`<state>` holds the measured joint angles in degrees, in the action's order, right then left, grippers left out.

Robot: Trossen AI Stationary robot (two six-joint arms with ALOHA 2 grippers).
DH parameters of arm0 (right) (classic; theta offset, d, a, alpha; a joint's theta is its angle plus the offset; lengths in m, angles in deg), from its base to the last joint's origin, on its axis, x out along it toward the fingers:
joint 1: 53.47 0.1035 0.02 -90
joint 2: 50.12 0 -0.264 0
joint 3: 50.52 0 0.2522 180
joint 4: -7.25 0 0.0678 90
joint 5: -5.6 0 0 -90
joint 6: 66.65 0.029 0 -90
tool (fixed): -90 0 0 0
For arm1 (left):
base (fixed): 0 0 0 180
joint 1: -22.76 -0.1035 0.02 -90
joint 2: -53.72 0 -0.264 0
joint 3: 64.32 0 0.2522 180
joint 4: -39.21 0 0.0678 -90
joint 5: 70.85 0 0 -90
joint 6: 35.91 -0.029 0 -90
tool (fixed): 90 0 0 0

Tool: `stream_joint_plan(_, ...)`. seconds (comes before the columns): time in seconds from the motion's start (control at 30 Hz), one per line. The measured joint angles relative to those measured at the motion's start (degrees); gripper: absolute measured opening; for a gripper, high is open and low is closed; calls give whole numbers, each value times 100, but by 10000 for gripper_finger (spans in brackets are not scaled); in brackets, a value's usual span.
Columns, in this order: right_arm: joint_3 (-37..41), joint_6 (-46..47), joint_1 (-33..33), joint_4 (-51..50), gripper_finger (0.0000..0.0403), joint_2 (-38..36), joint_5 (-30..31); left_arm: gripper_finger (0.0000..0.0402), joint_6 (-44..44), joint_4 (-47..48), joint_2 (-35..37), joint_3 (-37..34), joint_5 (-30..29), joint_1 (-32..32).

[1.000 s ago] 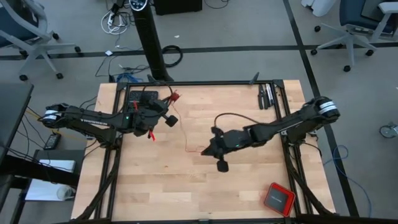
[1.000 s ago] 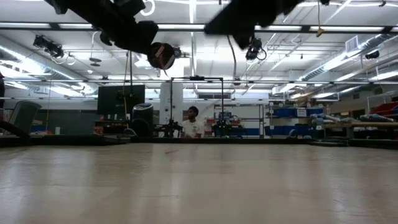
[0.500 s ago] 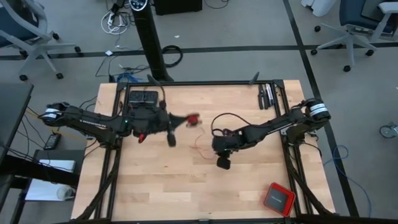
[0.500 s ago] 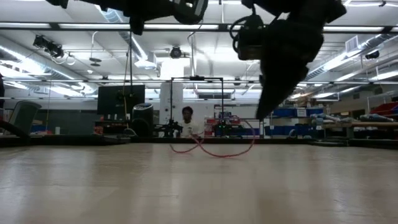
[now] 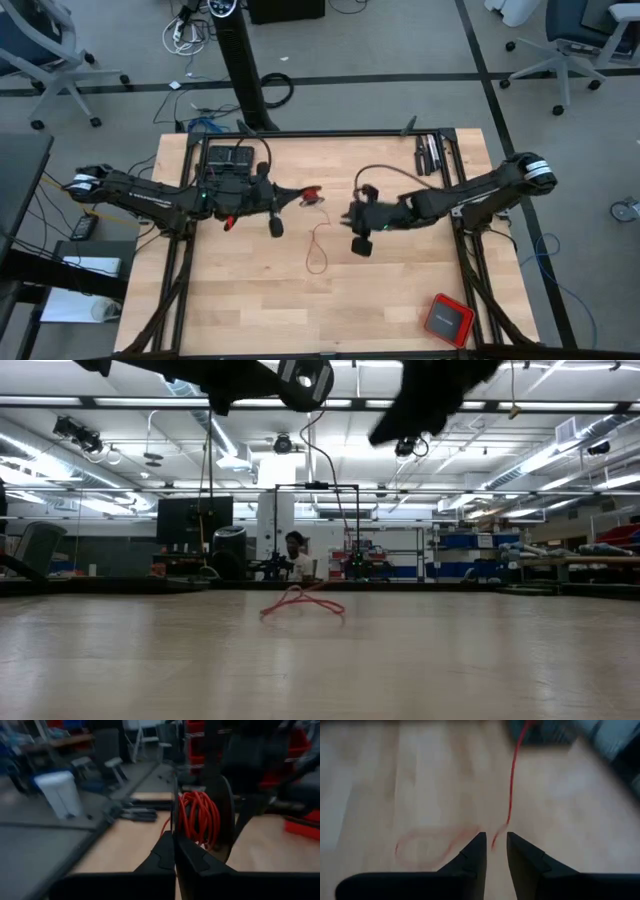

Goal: Coil cords
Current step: Uncoil the red wire from the spool

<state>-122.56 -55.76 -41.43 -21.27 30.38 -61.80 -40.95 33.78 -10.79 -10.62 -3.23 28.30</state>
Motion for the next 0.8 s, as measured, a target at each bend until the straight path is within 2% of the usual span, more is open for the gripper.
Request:
stream_joint_plan(0.17,-2,-477,-326,683,68,-355,-156,1,-535,-14,4,0,191,-239)
stream_joint_plan(0.47,907,-1112,-527,2597,61,52,-230,1,-530,1017,2,0,556,-535)
stream_joint_plan(0.6,1378,-1056,-789,3515,61,78,-643,1,-520,1159,0,0,733,-549)
stream_joint_plan(0.7,1613,-999,-937,4243,60,78,-1275,1,-530,1102,-57,2,1049,-546)
stream_joint_plan(0.8,1657,-963,-1027,4354,58,91,-1704,1,-705,950,-197,2,1433,-546)
